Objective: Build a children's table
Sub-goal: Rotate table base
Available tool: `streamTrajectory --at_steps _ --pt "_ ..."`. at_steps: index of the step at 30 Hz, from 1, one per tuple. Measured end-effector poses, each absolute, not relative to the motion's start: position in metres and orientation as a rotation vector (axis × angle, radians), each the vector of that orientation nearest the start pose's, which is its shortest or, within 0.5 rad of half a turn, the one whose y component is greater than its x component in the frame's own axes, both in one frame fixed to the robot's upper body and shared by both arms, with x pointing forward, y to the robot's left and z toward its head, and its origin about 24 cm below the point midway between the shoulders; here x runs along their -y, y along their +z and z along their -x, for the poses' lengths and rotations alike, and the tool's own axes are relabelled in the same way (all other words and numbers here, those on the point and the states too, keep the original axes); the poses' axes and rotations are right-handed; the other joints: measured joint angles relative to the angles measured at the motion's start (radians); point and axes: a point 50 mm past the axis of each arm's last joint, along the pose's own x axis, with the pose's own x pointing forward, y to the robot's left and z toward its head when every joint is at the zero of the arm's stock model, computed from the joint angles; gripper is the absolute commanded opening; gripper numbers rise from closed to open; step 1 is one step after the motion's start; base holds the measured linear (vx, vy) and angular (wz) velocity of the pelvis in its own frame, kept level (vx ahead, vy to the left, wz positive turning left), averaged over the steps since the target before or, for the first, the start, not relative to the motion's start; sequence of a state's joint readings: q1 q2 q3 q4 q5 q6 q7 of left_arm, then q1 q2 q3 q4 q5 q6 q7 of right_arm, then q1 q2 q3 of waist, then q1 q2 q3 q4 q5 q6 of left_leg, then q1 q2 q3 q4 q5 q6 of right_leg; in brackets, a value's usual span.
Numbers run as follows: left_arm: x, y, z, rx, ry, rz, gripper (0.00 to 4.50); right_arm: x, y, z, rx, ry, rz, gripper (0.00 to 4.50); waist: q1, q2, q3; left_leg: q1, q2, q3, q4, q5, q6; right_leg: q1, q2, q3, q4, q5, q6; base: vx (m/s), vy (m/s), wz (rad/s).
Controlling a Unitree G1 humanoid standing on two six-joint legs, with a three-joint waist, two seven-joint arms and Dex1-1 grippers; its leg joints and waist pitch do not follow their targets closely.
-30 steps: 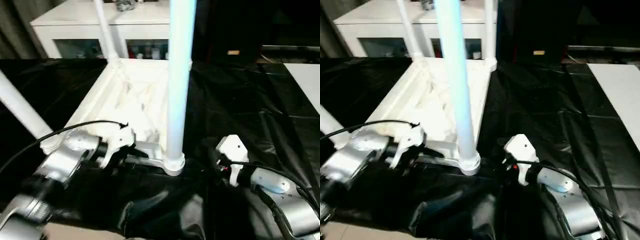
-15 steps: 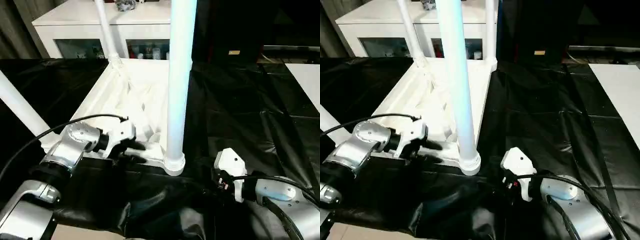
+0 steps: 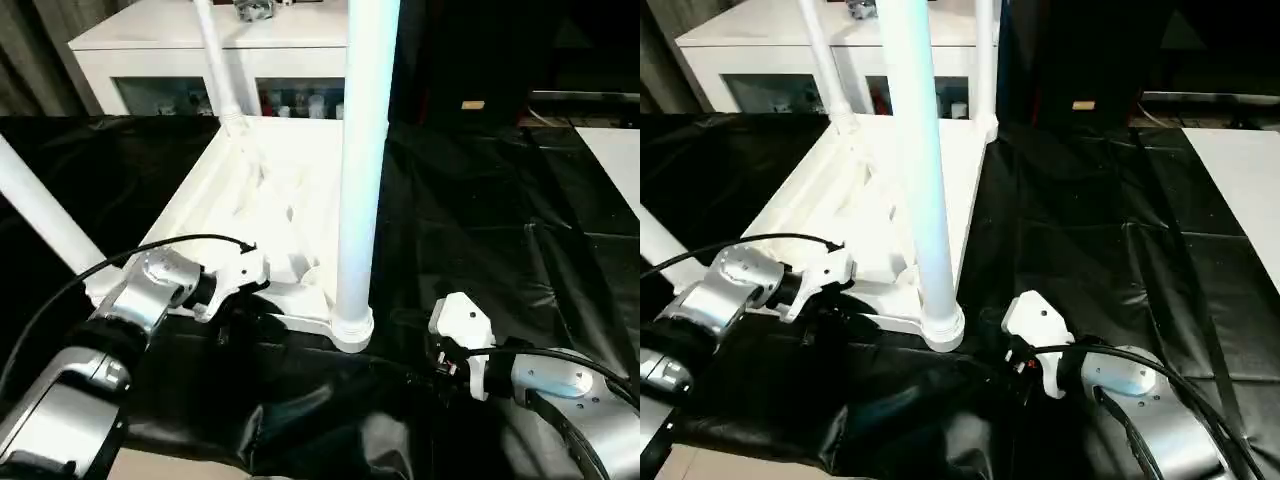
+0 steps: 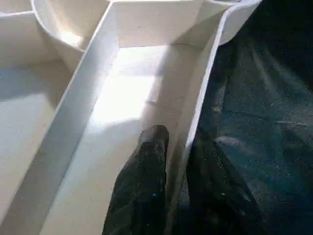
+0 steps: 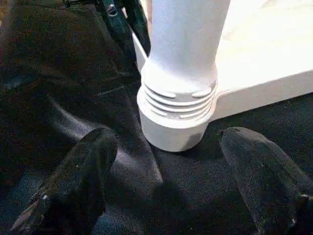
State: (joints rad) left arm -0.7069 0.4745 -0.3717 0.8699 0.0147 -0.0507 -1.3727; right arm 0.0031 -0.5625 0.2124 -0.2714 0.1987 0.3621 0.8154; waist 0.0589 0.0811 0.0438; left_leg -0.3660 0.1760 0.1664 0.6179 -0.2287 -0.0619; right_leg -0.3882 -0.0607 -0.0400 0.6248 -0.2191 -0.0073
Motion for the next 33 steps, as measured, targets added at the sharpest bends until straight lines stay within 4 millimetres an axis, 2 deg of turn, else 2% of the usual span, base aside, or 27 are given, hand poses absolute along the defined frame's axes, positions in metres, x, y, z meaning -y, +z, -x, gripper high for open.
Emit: streamTrajectory --at_steps 8,11,17,18,19,20,25,27,31,33 --pt "-0.165 0.045 -0.319 -0.633 -1.429 -0.452 0.07 0.154 0.061 -0.222 -0.321 1.028 0.288 3.81 -0.02 0.001 -0.001 0.001 0.0 0.0 0.0 0.0 0.0 0.0 0.0 0.0 0.001 0.0 0.0 0.0 0.0 0.0" --pt "-0.162 0.041 -0.309 -0.611 -1.416 -0.407 0.02 0.156 0.061 -0.224 -0.316 0.998 0.299 3.81 -0.031 0.003 -0.001 0.001 0.0 0.0 0.0 0.0 0.0 0.001 0.0 0.001 0.001 0.0 0.0 0.0 0.0 0.0" --pt "-0.153 0.036 -0.287 -0.534 -1.257 -0.374 0.01 0.168 0.063 -0.246 -0.279 0.806 0.343 3.81 -0.05 0.017 -0.006 0.005 0.0 0.002 -0.003 0.0 0.0 0.002 0.001 0.001 0.0 0.0 0.0 0.0 0.0 0.0" --pt "-0.153 0.036 -0.284 -0.52 -1.233 -0.367 0.01 0.17 0.064 -0.248 -0.278 0.787 0.348 3.81 -0.055 0.017 -0.006 0.006 0.0 0.002 -0.004 0.0 0.0 0.002 0.001 0.001 0.0 0.0 0.0 0.0 0.0 0.0" --pt "-0.153 0.035 -0.281 -0.506 -1.21 -0.359 0.01 0.17 0.063 -0.248 -0.277 0.776 0.344 3.81 -0.059 0.013 -0.003 0.007 0.0 0.002 -0.005 0.0 0.0 0.002 0.001 0.001 0.0 0.0 0.0 0.0 0.0 0.0" --pt "-0.153 0.035 -0.278 -0.495 -1.193 -0.349 0.01 0.171 0.062 -0.249 -0.279 0.763 0.338 3.81 -0.06 0.016 -0.005 0.009 0.0 0.001 -0.006 0.0 0.0 0.002 0.001 0.001 0.0 0.0 0.0 0.0 0.0 0.0" --pt "-0.143 0.036 -0.266 -0.402 -1.15 -0.308 0.01 0.172 0.06 -0.258 -0.284 0.715 0.331 3.81 -0.055 0.008 0.0 0.008 0.0 0.002 -0.008 0.0 0.0 0.001 0.001 0.0 -0.001 -0.001 0.001 0.0 0.0 0.0" --pt "-0.143 0.037 -0.264 -0.383 -1.161 -0.323 0.01 0.17 0.061 -0.26 -0.277 0.717 0.329 3.81 -0.049 0.006 0.001 0.007 0.0 0.002 -0.008 0.003 0.005 0.001 0.001 0.0 -0.002 -0.001 0.001 0.0 0.0 0.0" --pt "-0.152 0.038 -0.261 -0.385 -1.191 -0.334 0.01 0.167 0.059 -0.259 -0.281 0.731 0.321 3.81 -0.048 0.003 0.003 0.005 0.0 0.002 -0.009 0.003 0.005 0.0 0.001 0.0 -0.002 -0.001 0.001 0.0 0.0 0.0" --pt "-0.154 0.039 -0.261 -0.393 -1.197 -0.327 0.45 0.166 0.058 -0.259 -0.282 0.738 0.323 3.81 -0.045 0.0 0.004 0.005 0.0 0.002 -0.009 0.003 0.005 -0.001 0.001 0.0 -0.002 -0.001 0.001 0.0 0.0 0.0"
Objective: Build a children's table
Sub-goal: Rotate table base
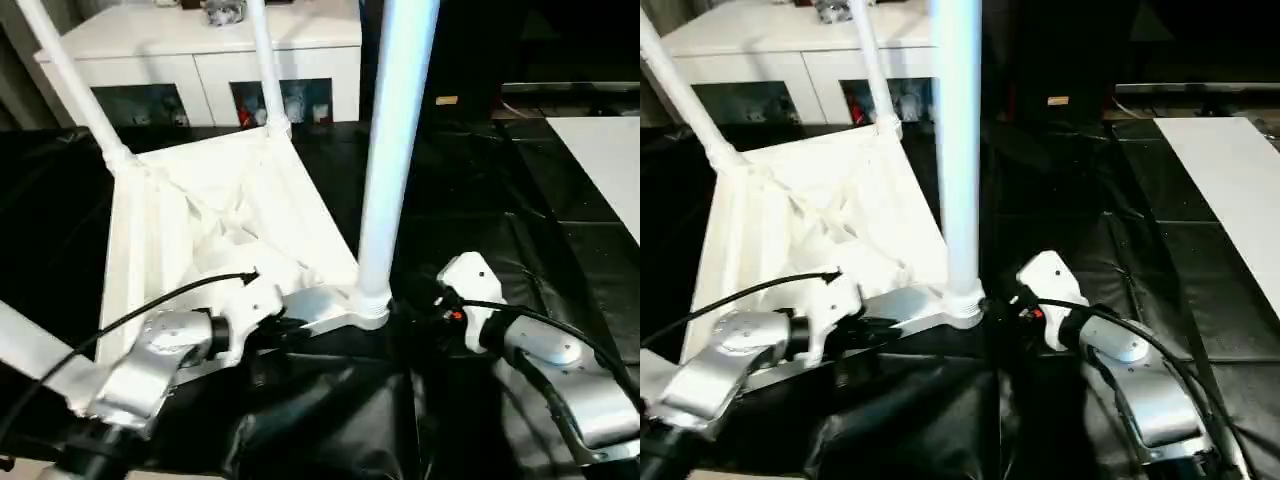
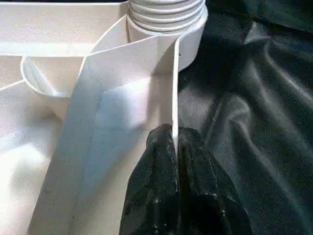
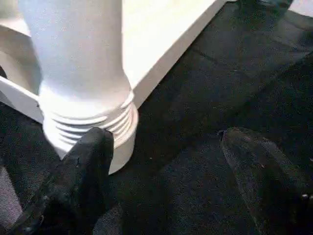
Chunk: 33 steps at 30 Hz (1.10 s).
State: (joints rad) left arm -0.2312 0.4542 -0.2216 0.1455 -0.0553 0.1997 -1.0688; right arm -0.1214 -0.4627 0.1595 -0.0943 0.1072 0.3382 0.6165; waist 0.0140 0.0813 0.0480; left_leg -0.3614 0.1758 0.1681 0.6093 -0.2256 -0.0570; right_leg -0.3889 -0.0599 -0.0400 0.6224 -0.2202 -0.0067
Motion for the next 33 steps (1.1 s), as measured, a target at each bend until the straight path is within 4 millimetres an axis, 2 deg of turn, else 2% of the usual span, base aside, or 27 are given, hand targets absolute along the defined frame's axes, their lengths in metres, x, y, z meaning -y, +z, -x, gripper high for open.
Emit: streamTrajectory --at_steps 2,4,11,15,21,23,24,27,33 --pt "-0.154 0.041 -0.261 -0.383 -1.211 -0.311 0.56 0.166 0.058 -0.259 -0.283 0.74 0.323 3.81 0.002 -0.004 0.0 0.0 0.0 0.0 0.0 0.0 0.0 0.0 0.0 0.0 0.0 0.0 0.0 0.0 0.0 0.0" --pt "-0.152 0.046 -0.263 -0.367 -1.221 -0.31 0.86 0.166 0.058 -0.259 -0.284 0.742 0.324 3.81 0.005 -0.007 -0.002 0.001 0.0 0.0 0.0 0.0 0.0 0.0 0.0 0.0 0.0 0.0 0.0 0.0 0.0 0.0" --pt "-0.146 0.046 -0.267 -0.372 -1.237 -0.328 0.86 0.164 0.058 -0.259 -0.283 0.745 0.321 3.81 0.008 -0.007 -0.002 0.003 0.0 0.0 0.0 0.001 -0.002 0.001 0.0 0.001 0.002 0.0 -0.001 0.0 0.0 0.0" --pt "-0.148 0.039 -0.268 -0.414 -1.214 -0.346 0.86 0.164 0.058 -0.259 -0.281 0.744 0.319 3.81 0.01 -0.007 -0.002 0.003 0.0 0.0 0.0 0.001 -0.003 0.001 0.0 0.001 0.002 0.001 -0.001 0.0 0.0 0.0" --pt "-0.154 0.038 -0.276 -0.437 -1.161 -0.382 0.86 0.157 0.062 -0.262 -0.256 0.771 0.293 3.81 0.015 -0.007 -0.002 0.006 0.0 0.0 0.0 -0.001 -0.008 0.003 0.0 0.001 0.005 0.001 -0.002 0.0 0.0 0.0" --pt "-0.156 0.038 -0.275 -0.44 -1.159 -0.374 0.5 0.155 0.064 -0.262 -0.248 0.804 0.256 3.81 0.016 -0.007 -0.002 0.007 0.0 0.0 0.0 -0.001 -0.008 0.003 0.0 0.001 0.005 0.001 -0.002 0.0 0.0 0.0" --pt "-0.156 0.038 -0.274 -0.438 -1.163 -0.359 0.5 0.153 0.065 -0.26 -0.243 0.835 0.232 3.81 0.017 -0.007 -0.002 0.007 0.0 0.0 0.0 -0.001 -0.008 0.003 0.0 0.001 0.005 0.001 -0.002 0.0 0.0 0.0" --pt "-0.156 0.038 -0.273 -0.435 -1.173 -0.348 0.13 0.148 0.067 -0.257 -0.237 0.914 0.2 3.81 0.019 -0.009 -0.002 0.007 0.0 0.0 0.0 -0.001 -0.008 0.003 0.0 0.001 0.005 0.001 -0.002 0.0 0.0 0.0" --pt "-0.154 0.04 -0.268 -0.427 -1.202 -0.342 0.02 0.149 0.064 -0.252 -0.264 0.998 0.195 3.81 0.016 -0.014 -0.002 0.003 0.0 0.001 0.0 0.001 -0.002 0.001 0.0 0.001 0.0 0.001 -0.002 0.0 0.0 0.0"
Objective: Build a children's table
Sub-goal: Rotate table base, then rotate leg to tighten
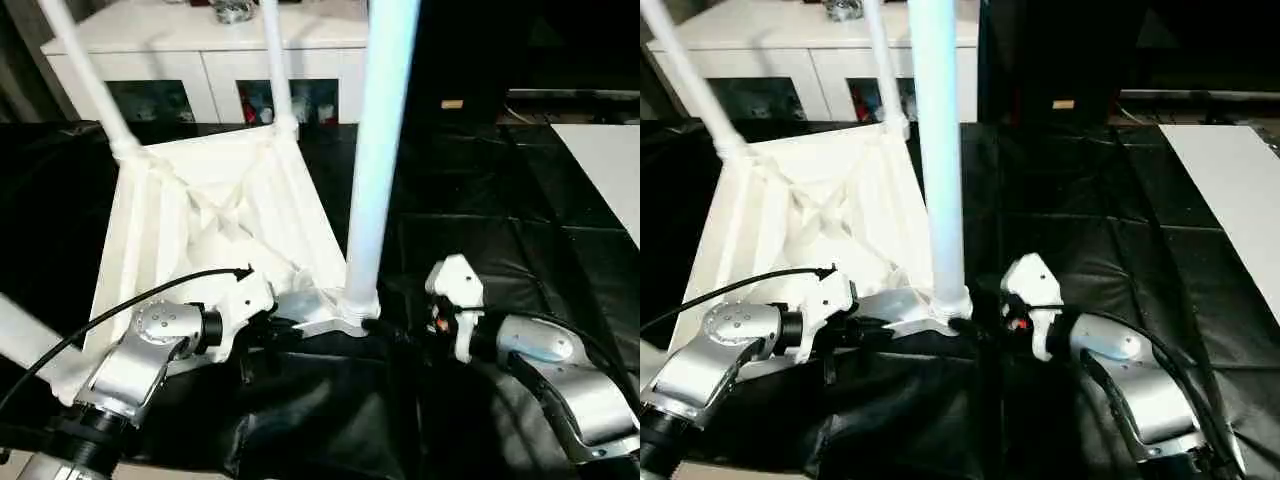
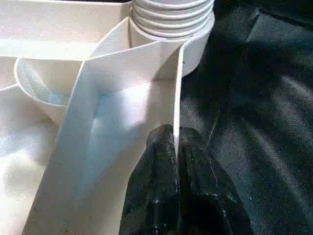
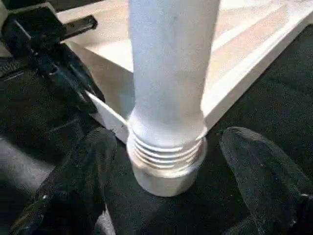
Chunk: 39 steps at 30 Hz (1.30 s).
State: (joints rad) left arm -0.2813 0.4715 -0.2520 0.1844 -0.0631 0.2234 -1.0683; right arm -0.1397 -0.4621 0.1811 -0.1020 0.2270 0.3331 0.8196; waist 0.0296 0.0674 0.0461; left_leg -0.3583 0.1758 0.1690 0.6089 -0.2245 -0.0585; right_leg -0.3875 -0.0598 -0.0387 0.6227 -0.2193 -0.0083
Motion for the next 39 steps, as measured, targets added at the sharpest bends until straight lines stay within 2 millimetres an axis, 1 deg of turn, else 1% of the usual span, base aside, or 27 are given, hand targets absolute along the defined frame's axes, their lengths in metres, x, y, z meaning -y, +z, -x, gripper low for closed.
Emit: streamTrajectory --at_steps 4,8,9,10,13,14,15,16,17,20,21,26,32,33,34,37,39 --pt "-0.151 0.04 -0.266 -0.423 -1.216 -0.333 0.02 0.144 0.056 -0.26 -0.275 1.0 0.203 3.81 0.002 -0.001 0.0 0.0 0.0 0.0 0.0 0.0 0.0 -0.001 0.0 0.0 0.001 0.0 0.0 0.0 0.0 0.0" --pt "-0.145 0.041 -0.264 -0.418 -1.251 -0.338 0.02 0.139 0.053 -0.265 -0.279 1.024 0.202 3.81 0.009 -0.003 0.002 0.0 0.0 0.0 0.0 0.0 0.0 -0.001 0.0 -0.001 0.001 0.0 0.0 0.0 0.0 0.0" --pt "-0.143 0.041 -0.263 -0.417 -1.259 -0.34 0.01 0.137 0.053 -0.266 -0.278 1.034 0.201 3.64 0.011 -0.003 0.002 0.0 0.0 0.0 0.0 0.0 0.0 -0.001 0.0 -0.001 0.001 0.0 0.0 0.0 0.0 0.0" --pt "-0.142 0.041 -0.263 -0.416 -1.264 -0.342 0.01 0.136 0.054 -0.267 -0.274 1.041 0.204 3.64 0.014 -0.003 0.002 0.0 0.0 0.0 0.0 0.0 0.0 -0.001 -0.001 -0.001 0.001 0.0 0.0 0.0 0.0 0.0" --pt "-0.142 0.041 -0.262 -0.415 -1.269 -0.345 0.0 0.134 0.056 -0.267 -0.268 1.065 0.206 3.36 0.02 -0.004 0.002 0.0 0.0 0.0 0.0 0.0 0.0 0.0 -0.001 -0.001 0.001 0.0 0.0 0.0 0.0 0.0" --pt "-0.142 0.041 -0.262 -0.415 -1.269 -0.345 0.0 0.134 0.056 -0.267 -0.269 1.068 0.206 3.36 0.021 -0.004 0.002 0.0 0.0 0.0 0.0 0.0 0.0 0.0 -0.001 -0.001 0.001 0.0 0.0 0.0 0.0 0.0" --pt "-0.142 0.041 -0.262 -0.416 -1.27 -0.348 0.0 0.134 0.055 -0.267 -0.273 1.077 0.205 3.14 0.024 -0.004 0.002 0.0 0.0 0.0 0.0 0.0 0.0 0.0 -0.001 -0.001 0.001 0.0 0.0 0.0 0.0 0.0" --pt "-0.142 0.041 -0.263 -0.416 -1.27 -0.35 0.0 0.134 0.055 -0.266 -0.273 1.083 0.205 3.14 0.025 -0.004 0.002 0.0 0.0 0.0 0.0 0.0 0.0 0.0 -0.001 -0.001 0.001 0.0 0.0 0.0 0.0 0.0" --pt "-0.143 0.041 -0.263 -0.417 -1.27 -0.352 0.0 0.135 0.055 -0.266 -0.272 1.085 0.206 3.0 0.026 -0.004 0.002 0.0 0.0 0.0 0.0 0.0 0.0 0.0 -0.001 -0.001 0.001 0.0 0.0 0.0 0.0 0.0" --pt "-0.143 0.041 -0.262 -0.418 -1.277 -0.355 0.0 0.137 0.055 -0.266 -0.271 1.096 0.212 2.87 0.028 -0.005 0.002 0.0 0.0 0.0 0.0 0.0 0.0 0.0 -0.001 -0.001 0.002 0.0 0.0 0.0 0.0 0.0" --pt "-0.143 0.041 -0.262 -0.417 -1.28 -0.356 0.0 0.137 0.056 -0.266 -0.272 1.101 0.214 2.72 0.029 -0.005 0.002 0.0 0.0 0.0 0.0 0.0 0.0 0.0 -0.001 -0.001 0.002 0.0 0.0 0.0 0.0 0.0" --pt "-0.143 0.041 -0.263 -0.418 -1.285 -0.357 0.0 0.138 0.055 -0.266 -0.272 1.106 0.215 2.63 0.029 -0.005 0.002 0.0 0.0 0.0 0.0 0.001 0.0 0.0 -0.001 -0.001 0.002 0.0 0.0 0.0 0.0 0.0" --pt "-0.143 0.04 -0.264 -0.422 -1.277 -0.357 0.0 0.138 0.053 -0.267 -0.267 1.098 0.21 2.63 0.029 -0.005 0.001 0.001 0.0 0.0 0.0 0.001 0.0 0.0 -0.001 -0.001 0.003 0.0 0.0 0.0 0.0 0.0" --pt "-0.142 0.04 -0.265 -0.421 -1.265 -0.36 0.0 0.137 0.051 -0.268 -0.264 1.079 0.216 2.63 0.029 -0.006 0.001 0.002 0.0 0.0 0.0 0.002 0.0 0.001 -0.001 -0.001 0.003 0.0 0.0 0.0 0.0 0.0" --pt "-0.138 0.039 -0.27 -0.414 -1.231 -0.354 0.0 0.134 0.048 -0.274 -0.259 1.022 0.213 2.63 0.027 -0.008 0.0 0.004 0.0 0.0 0.0 0.003 0.0 0.002 -0.001 -0.001 0.004 0.0 -0.001 0.0 0.0 0.0" --pt "-0.124 0.039 -0.287 -0.413 -1.111 -0.341 0.0 0.126 0.045 -0.295 -0.251 0.792 0.184 2.62 0.012 -0.014 0.001 0.007 0.0 0.001 0.0 0.005 -0.006 0.003 -0.001 0.0 0.005 0.003 -0.004 -0.02 -0.001 -0.01" --pt "-0.11 0.039 -0.294 -0.404 -1.049 -0.306 0.0 0.119 0.042 -0.304 -0.251 0.618 0.117 2.61 0.004 -0.02 0.003 0.008 0.0 0.0 0.0 0.005 -0.007 0.004 -0.001 -0.001 0.005 0.002 0.0 -0.039 -0.003 -0.01"
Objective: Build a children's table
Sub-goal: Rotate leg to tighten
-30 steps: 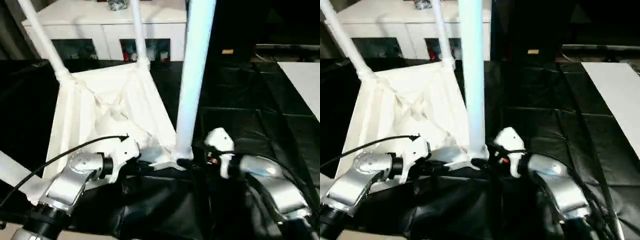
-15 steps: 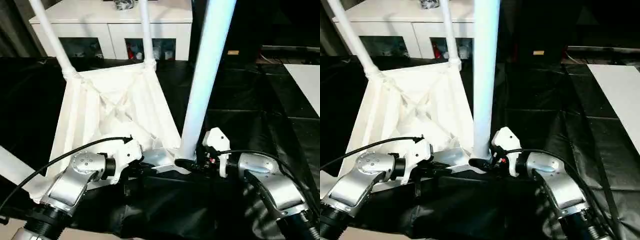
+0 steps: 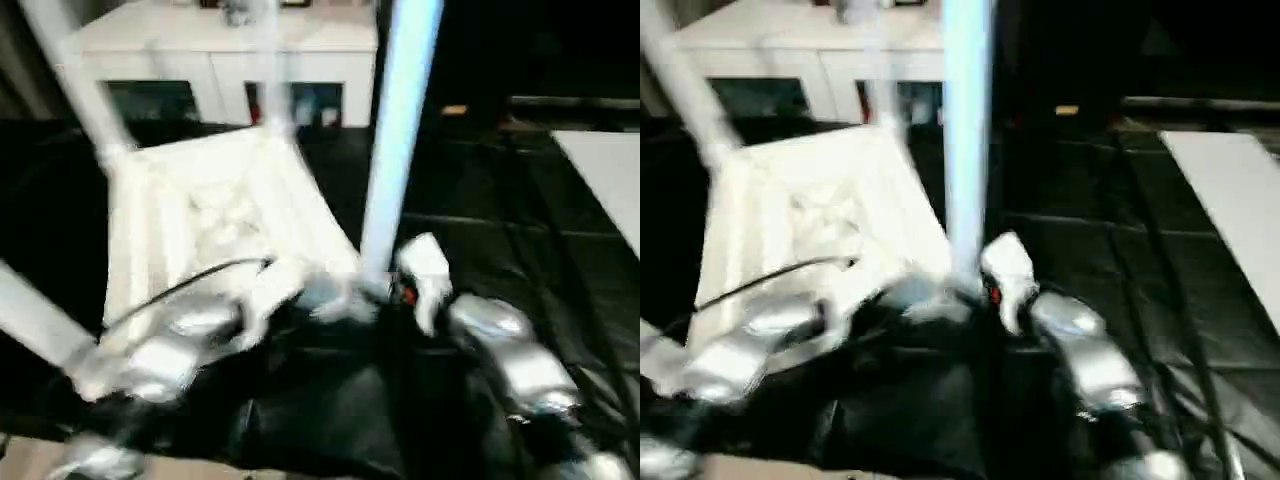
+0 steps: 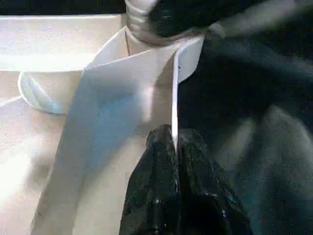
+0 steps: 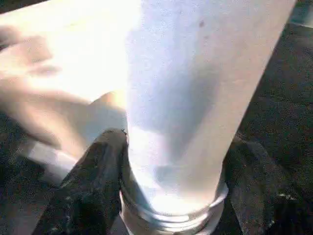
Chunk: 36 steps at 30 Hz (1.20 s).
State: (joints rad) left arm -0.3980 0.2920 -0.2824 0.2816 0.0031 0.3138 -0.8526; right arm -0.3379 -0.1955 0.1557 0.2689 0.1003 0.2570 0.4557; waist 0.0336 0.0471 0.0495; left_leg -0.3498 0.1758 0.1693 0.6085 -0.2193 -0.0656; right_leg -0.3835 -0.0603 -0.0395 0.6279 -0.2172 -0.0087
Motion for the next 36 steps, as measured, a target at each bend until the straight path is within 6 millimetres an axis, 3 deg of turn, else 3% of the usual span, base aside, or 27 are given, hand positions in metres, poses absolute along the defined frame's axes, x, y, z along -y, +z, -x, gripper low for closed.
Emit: streamTrajectory --at_steps 6,11,12,13,21,26,30,36 --pt "-0.079 0.039 -0.31 -0.39 -0.938 -0.319 0.0 0.108 0.041 -0.321 -0.256 0.299 0.088 2.6 0.002 0.0 0.0 0.0 0.0 0.0 0.0 0.0 -0.001 0.0 0.0 0.0 -0.001 0.001 0.001 0.0 0.0 0.0" --pt "-0.066 0.04 -0.314 -0.355 -0.914 -0.375 0.0 0.103 0.042 -0.327 -0.238 0.231 0.053 2.6 0.005 0.001 -0.001 -0.001 0.0 0.0 -0.001 0.001 -0.001 0.001 -0.001 0.001 -0.002 0.004 -0.004 0.0 0.0 0.0" --pt "-0.068 0.04 -0.315 -0.355 -0.915 -0.389 0.0 0.105 0.042 -0.325 -0.227 0.239 0.05 3.15 0.007 0.001 -0.001 -0.002 0.0 0.0 -0.001 0.001 -0.001 0.0 -0.001 0.0 -0.002 0.004 -0.004 0.0 0.0 0.0" --pt "-0.068 0.041 -0.314 -0.353 -0.921 -0.394 0.0 0.107 0.042 -0.324 -0.22 0.251 0.051 3.15 0.008 0.002 -0.001 -0.002 0.0 0.0 -0.002 0.001 0.0 0.0 -0.001 0.0 -0.003 0.004 -0.004 0.0 0.0 0.0" --pt "-0.083 0.044 -0.313 -0.358 -0.957 -0.433 0.0 0.117 0.057 -0.314 -0.149 0.405 0.074 3.88 0.0 0.001 0.0 -0.006 0.0 0.0 -0.006 0.001 0.0 -0.002 0.0 0.0 -0.003 0.002 -0.001 0.0 0.0 0.0" --pt "-0.103 0.045 -0.297 -0.392 -1.083 -0.422 0.0 0.14 0.077 -0.3 -0.108 0.6 0.136 3.88 0.004 0.001 -0.001 -0.008 0.001 0.0 -0.007 0.001 0.001 -0.001 0.0 0.0 -0.008 -0.001 0.001 0.0 0.0 0.0" --pt "-0.127 0.048 -0.28 -0.404 -1.249 -0.477 0.0 0.159 0.072 -0.267 -0.189 0.866 0.241 3.88 0.017 0.002 -0.001 -0.008 0.001 0.0 -0.009 0.002 0.009 -0.001 0.0 -0.002 -0.015 -0.001 0.001 0.0 0.0 0.0" --pt "-0.14 0.05 -0.271 -0.432 -1.327 -0.488 0.0 0.162 0.068 -0.25 -0.267 1.045 0.249 3.88 0.023 0.002 -0.001 -0.005 0.0 0.0 -0.008 0.0 0.006 0.001 0.0 -0.001 -0.014 -0.001 0.0 0.0 0.0 0.0"
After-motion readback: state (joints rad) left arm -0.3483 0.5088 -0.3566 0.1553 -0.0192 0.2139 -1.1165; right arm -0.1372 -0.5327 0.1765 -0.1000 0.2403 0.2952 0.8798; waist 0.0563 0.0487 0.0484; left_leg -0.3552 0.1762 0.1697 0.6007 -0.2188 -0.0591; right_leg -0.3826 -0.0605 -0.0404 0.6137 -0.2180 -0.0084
